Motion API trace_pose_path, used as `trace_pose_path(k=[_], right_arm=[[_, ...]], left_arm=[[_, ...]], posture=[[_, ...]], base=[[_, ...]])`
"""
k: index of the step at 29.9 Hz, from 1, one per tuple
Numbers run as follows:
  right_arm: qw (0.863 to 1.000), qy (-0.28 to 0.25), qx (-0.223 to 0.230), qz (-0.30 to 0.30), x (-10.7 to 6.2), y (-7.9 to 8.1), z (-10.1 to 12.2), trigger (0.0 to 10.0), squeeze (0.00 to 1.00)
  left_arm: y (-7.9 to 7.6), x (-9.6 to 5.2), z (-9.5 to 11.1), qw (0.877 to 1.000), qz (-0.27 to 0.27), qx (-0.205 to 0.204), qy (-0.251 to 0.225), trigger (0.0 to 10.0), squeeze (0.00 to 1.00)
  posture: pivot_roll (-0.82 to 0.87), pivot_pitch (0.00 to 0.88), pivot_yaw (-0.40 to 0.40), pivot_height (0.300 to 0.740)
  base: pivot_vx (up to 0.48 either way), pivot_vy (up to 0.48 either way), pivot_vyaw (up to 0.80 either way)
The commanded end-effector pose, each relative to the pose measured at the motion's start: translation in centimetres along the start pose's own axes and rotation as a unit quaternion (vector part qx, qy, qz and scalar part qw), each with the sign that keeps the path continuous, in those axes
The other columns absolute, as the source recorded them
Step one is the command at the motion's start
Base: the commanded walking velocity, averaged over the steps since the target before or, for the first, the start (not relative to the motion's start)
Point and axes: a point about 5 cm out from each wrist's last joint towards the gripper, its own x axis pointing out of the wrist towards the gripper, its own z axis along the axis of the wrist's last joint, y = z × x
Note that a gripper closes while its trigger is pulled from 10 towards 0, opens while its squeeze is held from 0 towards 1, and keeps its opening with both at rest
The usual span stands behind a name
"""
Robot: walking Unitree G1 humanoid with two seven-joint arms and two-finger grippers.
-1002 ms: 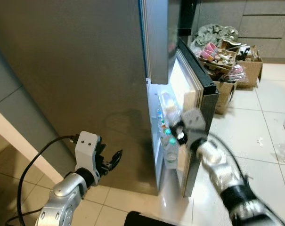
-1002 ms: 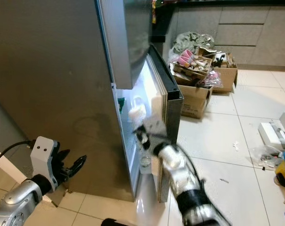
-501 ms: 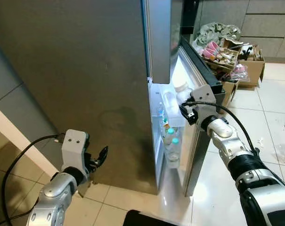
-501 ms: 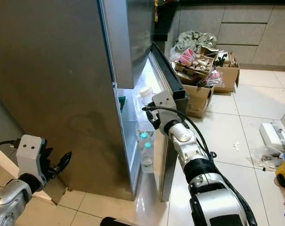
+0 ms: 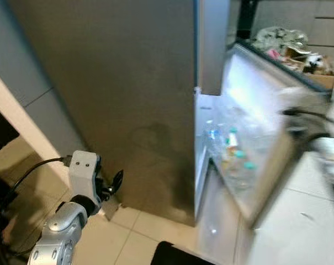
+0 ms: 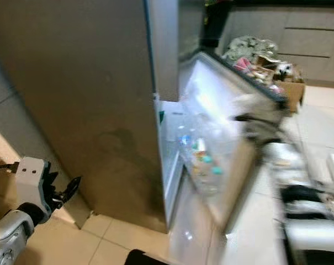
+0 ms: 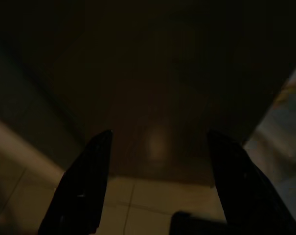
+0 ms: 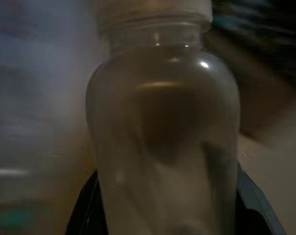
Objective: Restocking fridge
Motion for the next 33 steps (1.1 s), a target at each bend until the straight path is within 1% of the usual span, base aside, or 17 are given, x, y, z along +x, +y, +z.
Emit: trace_pose_path(k=[1,2,4,6,7,9,10,11,12,14,16,17,19,20,25,26,33], right_arm=[[0.999,0.000,0.023,-0.024,-0.2,-0.6,-0.4,10.0,0.00],[0.999,-0.006,0.031,-0.029,-0.2,-1.1,-0.3,10.0,0.00],[0.999,-0.015,0.036,-0.027,-0.2,-1.0,-0.2,10.0,0.00],[0.998,-0.036,0.052,-0.002,-0.3,0.5,0.2,10.0,0.00],[0.996,-0.054,0.063,0.032,-0.6,2.8,0.4,10.0,0.00],[0.990,-0.074,0.086,0.081,-1.4,6.4,0.7,10.0,0.00],[0.990,-0.074,0.086,0.081,-1.4,6.4,0.7,10.0,0.00],[0.983,-0.084,0.112,0.118,-2.6,9.7,0.8,10.0,0.00],[0.983,-0.084,0.112,0.118,-2.6,9.7,0.8,10.0,0.00],[0.977,-0.086,0.134,0.138,-3.6,11.9,0.8,10.0,0.00],[0.966,-0.085,0.170,0.174,-5.9,15.6,0.8,10.0,0.00],[0.966,-0.085,0.170,0.174,-5.9,15.6,0.8,10.0,0.00],[0.957,-0.080,0.195,0.201,-8.0,18.1,0.8,10.0,0.00],[0.953,-0.077,0.201,0.211,-8.8,18.8,0.7,10.0,0.00],[0.948,-0.065,0.213,0.227,-10.4,20.1,0.3,10.0,0.00],[0.946,-0.057,0.221,0.231,-11.5,20.7,0.1,10.0,0.00],[0.944,-0.043,0.242,0.219,-13.7,21.4,0.2,10.0,0.00]], left_arm=[[0.1,0.1,0.0,1.000,-0.002,0.010,0.008,10.0,0.00],[0.1,0.2,0.0,1.000,-0.004,0.009,0.008,10.0,0.00],[0.0,0.4,-0.1,1.000,-0.005,0.008,0.009,10.0,0.00],[-0.2,0.6,0.0,1.000,-0.010,0.007,0.008,10.0,0.00],[-0.4,0.8,0.0,1.000,-0.013,0.007,0.008,10.0,0.00],[-0.5,1.0,0.0,1.000,-0.018,0.009,0.008,10.0,0.00],[-0.5,1.0,0.0,1.000,-0.018,0.009,0.008,10.0,0.00],[-0.7,1.0,0.0,1.000,-0.021,0.009,0.010,10.0,0.00],[-0.7,1.0,0.0,1.000,-0.021,0.009,0.010,10.0,0.00],[-0.8,1.0,-0.2,1.000,-0.023,0.009,0.013,10.0,0.00],[-1.1,0.8,-0.6,0.999,-0.028,0.009,0.021,10.0,0.00],[-1.1,0.8,-0.6,0.999,-0.028,0.009,0.021,10.0,0.00],[-1.4,0.7,-0.9,0.999,-0.032,0.009,0.027,10.0,0.00],[-1.5,0.7,-1.0,0.999,-0.034,0.009,0.028,10.0,0.00],[-1.8,0.7,-1.3,0.999,-0.039,0.008,0.030,10.0,0.00],[-2.2,0.7,-1.5,0.998,-0.043,0.010,0.034,10.0,0.00],[-3.9,0.4,-2.6,0.996,-0.068,0.010,0.049,10.0,0.00]], posture=[[-0.02,0.141,0.074,0.710],[-0.03,0.141,0.076,0.710],[-0.03,0.140,0.078,0.710],[-0.04,0.138,0.080,0.710],[-0.04,0.135,0.086,0.710],[-0.04,0.131,0.090,0.710],[-0.04,0.131,0.090,0.710],[-0.04,0.130,0.090,0.710],[-0.04,0.130,0.090,0.710],[-0.03,0.127,0.092,0.710],[-0.03,0.122,0.093,0.710],[-0.03,0.122,0.093,0.710],[-0.03,0.119,0.092,0.710],[-0.03,0.119,0.092,0.710],[-0.03,0.113,0.086,0.710],[-0.04,0.114,0.083,0.710],[-0.06,0.121,0.079,0.710]], base=[[0.000,0.000,0.00],[0.000,0.000,0.00],[0.000,0.000,0.00],[0.000,0.000,0.00],[0.000,0.000,0.00],[0.000,0.000,0.00],[0.000,0.000,0.00],[0.000,0.000,0.00],[0.000,0.000,0.00],[0.000,0.000,0.00],[0.000,0.000,0.00],[0.000,0.000,0.00],[0.000,0.000,0.00],[0.000,0.000,0.00],[0.000,0.000,0.00],[0.000,0.000,0.00],[0.000,0.000,0.00]])
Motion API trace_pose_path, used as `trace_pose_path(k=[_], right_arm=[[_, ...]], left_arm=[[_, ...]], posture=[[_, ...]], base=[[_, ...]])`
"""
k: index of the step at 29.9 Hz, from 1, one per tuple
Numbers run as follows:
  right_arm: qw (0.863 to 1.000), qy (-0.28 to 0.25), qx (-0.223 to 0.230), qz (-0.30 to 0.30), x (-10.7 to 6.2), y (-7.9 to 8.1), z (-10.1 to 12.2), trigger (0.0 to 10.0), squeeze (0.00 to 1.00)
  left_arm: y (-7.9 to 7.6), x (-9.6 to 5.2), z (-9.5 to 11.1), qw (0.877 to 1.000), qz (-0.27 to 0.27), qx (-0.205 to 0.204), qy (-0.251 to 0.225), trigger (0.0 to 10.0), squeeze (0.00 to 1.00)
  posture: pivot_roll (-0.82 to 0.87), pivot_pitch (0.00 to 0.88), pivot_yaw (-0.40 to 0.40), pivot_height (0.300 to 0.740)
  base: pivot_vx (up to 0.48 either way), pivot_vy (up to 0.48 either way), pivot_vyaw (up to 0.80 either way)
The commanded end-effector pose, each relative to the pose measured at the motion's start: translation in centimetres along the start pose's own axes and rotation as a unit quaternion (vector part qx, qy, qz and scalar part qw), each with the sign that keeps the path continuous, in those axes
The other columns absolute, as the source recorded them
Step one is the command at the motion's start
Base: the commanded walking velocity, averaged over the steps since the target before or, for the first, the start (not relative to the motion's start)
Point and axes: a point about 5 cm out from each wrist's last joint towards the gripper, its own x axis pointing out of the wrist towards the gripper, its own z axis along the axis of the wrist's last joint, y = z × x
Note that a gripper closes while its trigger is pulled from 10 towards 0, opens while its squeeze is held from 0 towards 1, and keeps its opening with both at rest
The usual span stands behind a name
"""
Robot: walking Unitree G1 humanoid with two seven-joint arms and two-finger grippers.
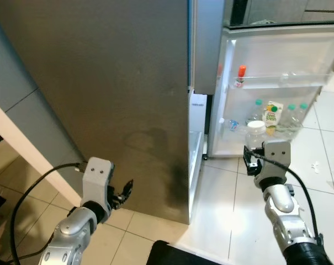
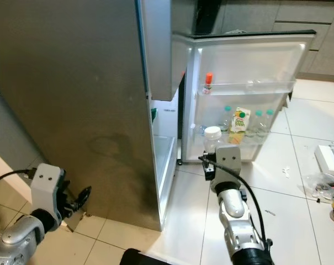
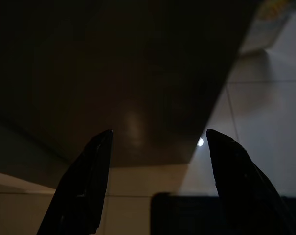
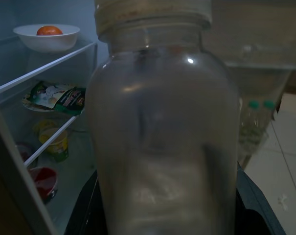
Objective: Restocking fridge
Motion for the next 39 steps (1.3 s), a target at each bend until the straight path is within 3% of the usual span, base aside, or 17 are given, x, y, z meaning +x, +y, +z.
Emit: trace_pose_path(k=[1,6,10,17,31,39], right_arm=[[1.000,-0.001,0.004,-0.002,-0.4,0.5,0.1,10.0,0.00],[1.000,0.017,0.012,0.005,-2.2,2.6,-1.3,10.0,0.00],[0.999,0.028,0.012,0.012,-3.0,3.4,-1.7,10.0,0.00],[0.999,0.040,0.008,0.011,-3.8,4.1,-2.2,10.0,0.00],[0.999,0.041,0.004,0.013,-4.0,4.3,-2.0,10.0,0.00],[0.999,0.046,0.005,0.019,-4.3,4.6,-2.0,10.0,0.00]], left_arm=[[-0.5,-0.2,-0.4,1.000,-0.004,0.000,0.004,10.0,0.00],[-1.7,0.0,-1.5,1.000,-0.012,-0.014,0.015,10.0,0.00],[-2.1,0.1,-1.8,1.000,-0.011,-0.019,0.017,10.0,0.00],[-3.0,0.1,-2.9,0.999,-0.014,-0.020,0.038,10.0,0.00],[-3.8,1.0,-3.2,1.000,0.018,0.004,0.021,10.0,0.00],[-4.1,1.6,-3.6,0.999,0.028,-0.002,0.024,10.0,0.00]], posture=[[-0.06,0.121,0.079,0.710],[-0.06,0.124,0.071,0.710],[-0.07,0.123,0.069,0.710],[-0.08,0.122,0.068,0.710],[-0.09,0.123,0.051,0.710],[-0.10,0.124,0.050,0.710]], base=[[0.000,0.000,0.00],[0.000,0.000,0.00],[0.000,0.000,0.00],[0.000,0.000,0.00],[0.000,0.000,0.00],[0.000,-0.346,0.00]])
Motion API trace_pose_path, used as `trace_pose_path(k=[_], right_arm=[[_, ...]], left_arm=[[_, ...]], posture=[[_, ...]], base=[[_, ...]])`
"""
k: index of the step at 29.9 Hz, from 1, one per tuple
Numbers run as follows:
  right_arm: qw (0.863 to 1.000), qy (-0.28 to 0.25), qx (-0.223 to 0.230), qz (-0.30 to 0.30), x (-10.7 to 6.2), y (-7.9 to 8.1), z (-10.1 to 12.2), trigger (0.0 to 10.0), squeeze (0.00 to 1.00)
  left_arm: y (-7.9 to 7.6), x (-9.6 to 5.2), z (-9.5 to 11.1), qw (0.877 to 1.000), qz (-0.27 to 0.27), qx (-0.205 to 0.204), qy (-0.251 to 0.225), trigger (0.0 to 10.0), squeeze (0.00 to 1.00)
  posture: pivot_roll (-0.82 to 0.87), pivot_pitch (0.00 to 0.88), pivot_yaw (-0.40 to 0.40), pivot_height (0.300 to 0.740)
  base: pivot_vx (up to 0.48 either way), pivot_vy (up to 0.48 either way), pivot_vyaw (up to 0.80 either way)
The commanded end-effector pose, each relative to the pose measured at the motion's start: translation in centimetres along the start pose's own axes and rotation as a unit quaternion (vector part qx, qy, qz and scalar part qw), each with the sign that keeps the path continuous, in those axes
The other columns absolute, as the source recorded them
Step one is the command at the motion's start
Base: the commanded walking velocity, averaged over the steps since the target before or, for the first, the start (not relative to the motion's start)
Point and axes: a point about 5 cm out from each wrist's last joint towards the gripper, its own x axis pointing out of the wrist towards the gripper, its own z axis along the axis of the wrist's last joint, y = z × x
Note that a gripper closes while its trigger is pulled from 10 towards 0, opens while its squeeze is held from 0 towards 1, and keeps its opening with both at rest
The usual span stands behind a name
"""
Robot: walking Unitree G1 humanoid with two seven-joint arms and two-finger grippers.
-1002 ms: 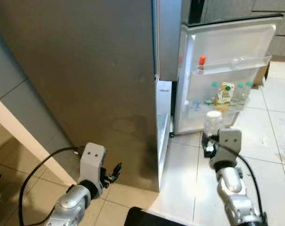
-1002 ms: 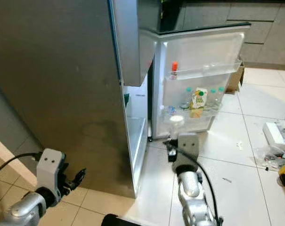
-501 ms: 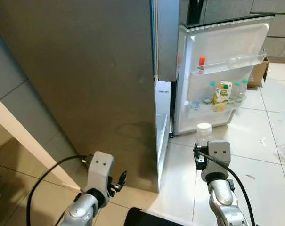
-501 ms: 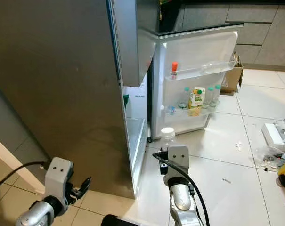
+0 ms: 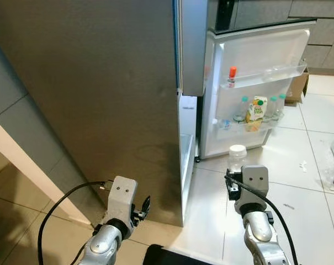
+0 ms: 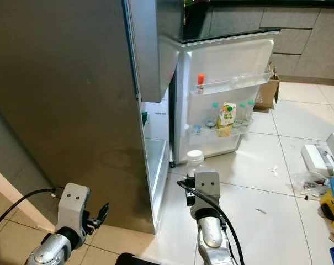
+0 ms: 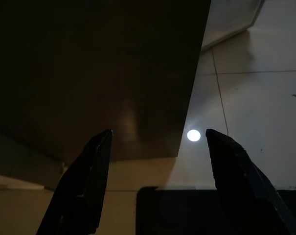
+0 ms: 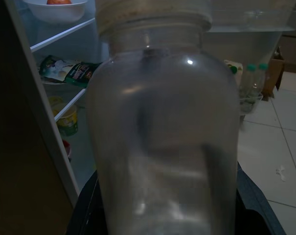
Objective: Restocking fridge
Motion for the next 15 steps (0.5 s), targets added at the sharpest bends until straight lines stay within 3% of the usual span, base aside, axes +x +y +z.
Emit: trace_pose_path(k=[1,15], right_arm=[[1.000,-0.002,-0.002,0.004,-0.16,0.15,0.19,10.0,0.00],[1.000,0.004,-0.002,0.004,-0.26,0.09,0.10,10.0,0.00]], left_arm=[[-0.48,0.15,-0.60,1.000,-0.001,-0.003,0.009,10.0,0.00],[-0.51,0.51,-0.88,1.000,0.002,-0.012,0.013,10.0,0.00]], posture=[[-0.10,0.124,0.050,0.710],[-0.10,0.127,0.052,0.710]], base=[[0.000,-0.371,0.00],[0.000,-0.353,0.00]])
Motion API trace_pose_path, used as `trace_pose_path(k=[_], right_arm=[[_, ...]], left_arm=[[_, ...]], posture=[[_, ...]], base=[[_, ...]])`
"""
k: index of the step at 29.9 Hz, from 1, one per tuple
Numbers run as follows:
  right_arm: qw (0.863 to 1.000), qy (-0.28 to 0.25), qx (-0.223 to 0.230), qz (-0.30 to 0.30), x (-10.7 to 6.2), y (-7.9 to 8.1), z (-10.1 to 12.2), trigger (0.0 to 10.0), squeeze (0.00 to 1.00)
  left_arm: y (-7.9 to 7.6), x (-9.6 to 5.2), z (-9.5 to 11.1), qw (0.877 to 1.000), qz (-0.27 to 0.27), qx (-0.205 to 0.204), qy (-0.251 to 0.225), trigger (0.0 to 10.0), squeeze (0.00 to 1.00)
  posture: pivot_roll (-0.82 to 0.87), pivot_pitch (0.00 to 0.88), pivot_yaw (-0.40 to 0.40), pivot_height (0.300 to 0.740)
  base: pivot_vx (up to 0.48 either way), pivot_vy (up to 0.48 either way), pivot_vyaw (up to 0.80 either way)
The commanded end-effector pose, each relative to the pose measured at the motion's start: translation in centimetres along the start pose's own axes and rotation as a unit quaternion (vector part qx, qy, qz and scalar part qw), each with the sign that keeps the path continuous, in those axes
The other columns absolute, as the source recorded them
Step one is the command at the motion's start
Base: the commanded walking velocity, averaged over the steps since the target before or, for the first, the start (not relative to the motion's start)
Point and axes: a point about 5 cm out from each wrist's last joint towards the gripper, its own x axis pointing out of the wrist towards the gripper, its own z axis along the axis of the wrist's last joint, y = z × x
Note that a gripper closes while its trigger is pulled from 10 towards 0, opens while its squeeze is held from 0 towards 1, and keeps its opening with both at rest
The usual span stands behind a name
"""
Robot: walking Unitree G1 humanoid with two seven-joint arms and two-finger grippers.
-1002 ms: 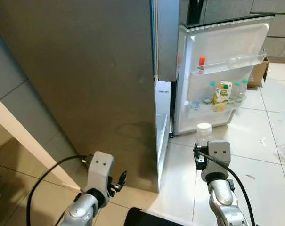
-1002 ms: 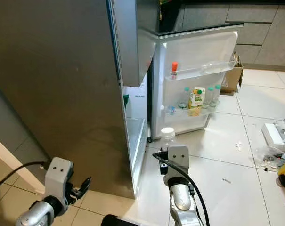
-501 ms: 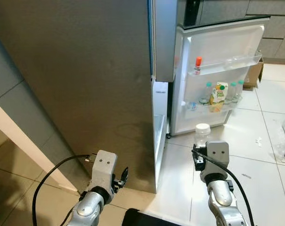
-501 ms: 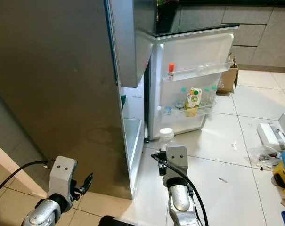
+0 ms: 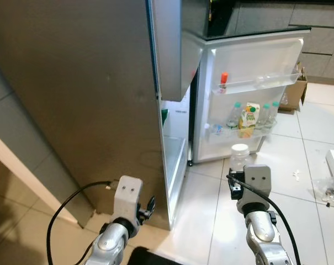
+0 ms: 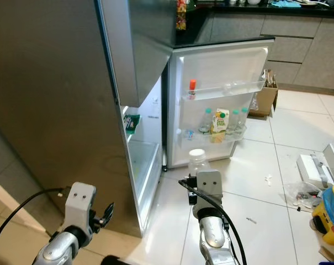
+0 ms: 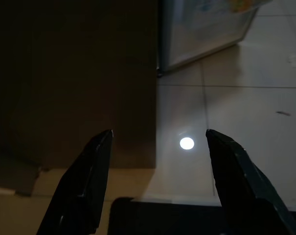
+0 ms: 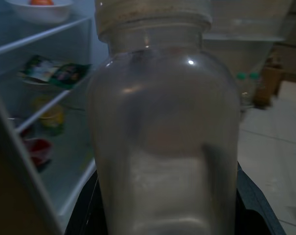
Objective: Restocking fridge
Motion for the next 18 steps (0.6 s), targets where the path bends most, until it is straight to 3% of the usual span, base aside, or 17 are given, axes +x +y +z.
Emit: trace_pose_path(k=[1,18], right_arm=[[1.000,0.003,-0.003,-0.005,-0.18,-0.40,-0.08,10.0,0.00],[1.000,0.006,-0.004,-0.004,-0.18,-0.35,-0.19,10.0,0.00]], left_arm=[[-0.05,-0.12,-0.77,1.000,0.002,0.000,0.014,10.0,0.00],[0.26,0.05,-0.98,1.000,0.006,-0.005,0.016,10.0,0.00]], posture=[[-0.10,0.127,0.052,0.710],[-0.10,0.119,0.053,0.710]], base=[[0.000,-0.307,0.00],[0.000,-0.302,0.00]])
